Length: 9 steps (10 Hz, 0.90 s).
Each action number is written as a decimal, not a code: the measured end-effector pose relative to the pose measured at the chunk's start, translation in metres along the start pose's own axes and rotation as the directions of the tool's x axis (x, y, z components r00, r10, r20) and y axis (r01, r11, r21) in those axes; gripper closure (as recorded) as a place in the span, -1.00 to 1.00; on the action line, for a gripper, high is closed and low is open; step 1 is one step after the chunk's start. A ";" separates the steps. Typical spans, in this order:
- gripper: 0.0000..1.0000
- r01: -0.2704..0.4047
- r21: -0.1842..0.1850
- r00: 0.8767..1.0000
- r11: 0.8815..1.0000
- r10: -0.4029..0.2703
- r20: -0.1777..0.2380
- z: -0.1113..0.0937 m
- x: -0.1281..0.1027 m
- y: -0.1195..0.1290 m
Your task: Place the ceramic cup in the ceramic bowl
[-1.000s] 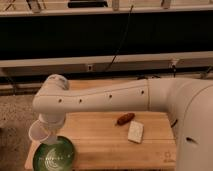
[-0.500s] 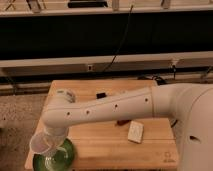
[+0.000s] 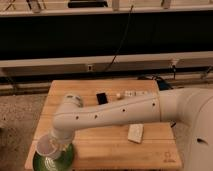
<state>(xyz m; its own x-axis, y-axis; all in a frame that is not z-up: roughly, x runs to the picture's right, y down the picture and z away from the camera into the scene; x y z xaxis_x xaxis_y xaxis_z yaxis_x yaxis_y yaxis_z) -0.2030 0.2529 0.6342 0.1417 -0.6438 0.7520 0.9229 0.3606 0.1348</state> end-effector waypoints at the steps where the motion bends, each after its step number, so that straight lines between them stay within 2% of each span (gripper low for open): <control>1: -0.56 -0.010 -0.004 1.000 1.000 0.010 0.001 0.000 0.001 0.003; 6: -0.60 -0.040 -0.007 0.999 0.999 0.040 -0.011 -0.002 0.006 0.012; 9: -0.60 -0.051 -0.004 0.998 0.999 0.051 -0.042 -0.013 0.011 0.014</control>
<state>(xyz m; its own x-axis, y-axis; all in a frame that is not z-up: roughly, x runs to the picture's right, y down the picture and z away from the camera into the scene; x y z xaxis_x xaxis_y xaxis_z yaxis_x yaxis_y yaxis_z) -0.1841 0.2418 0.6358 0.2035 -0.6526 0.7298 0.9158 0.3906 0.0939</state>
